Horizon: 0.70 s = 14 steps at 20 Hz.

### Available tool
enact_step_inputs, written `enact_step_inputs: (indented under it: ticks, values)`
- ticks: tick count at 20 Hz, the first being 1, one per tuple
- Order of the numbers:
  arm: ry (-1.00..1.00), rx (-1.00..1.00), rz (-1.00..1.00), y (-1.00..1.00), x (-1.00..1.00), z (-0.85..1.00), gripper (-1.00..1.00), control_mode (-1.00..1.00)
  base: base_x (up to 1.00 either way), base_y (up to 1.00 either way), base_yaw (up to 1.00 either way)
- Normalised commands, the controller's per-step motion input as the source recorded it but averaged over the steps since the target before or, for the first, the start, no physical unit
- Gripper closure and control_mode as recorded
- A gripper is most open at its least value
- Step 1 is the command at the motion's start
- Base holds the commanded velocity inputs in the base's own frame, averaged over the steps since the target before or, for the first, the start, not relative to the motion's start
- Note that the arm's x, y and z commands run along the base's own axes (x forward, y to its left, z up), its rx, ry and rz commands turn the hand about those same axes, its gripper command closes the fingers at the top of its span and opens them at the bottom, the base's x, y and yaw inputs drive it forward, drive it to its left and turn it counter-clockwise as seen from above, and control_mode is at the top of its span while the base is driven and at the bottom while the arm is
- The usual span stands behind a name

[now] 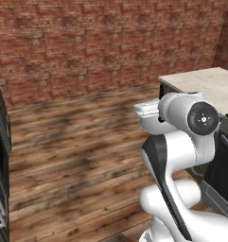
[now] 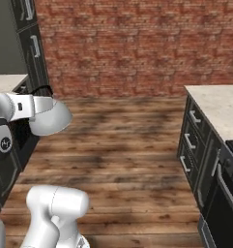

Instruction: Pick the kettle from the cabinet and place it on a stove burner. Then pick the pot from the counter and place it on another stove burner. Finally, turn both burners on.

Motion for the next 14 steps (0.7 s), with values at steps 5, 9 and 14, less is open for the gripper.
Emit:
enact_step_inputs:
  ticks: [5,9,14]
  values:
    - [0.0,0.0,0.0,0.0,0.0,0.0,1.0,1.0,0.01,-0.14,-0.31]
    - [0.0,0.0,0.0,0.0,0.0,0.0,1.0,1.0,0.14,-0.11,-0.29]
    - [0.0,0.0,0.0,0.0,0.0,0.0,1.0,1.0,0.18,-0.12,-0.28]
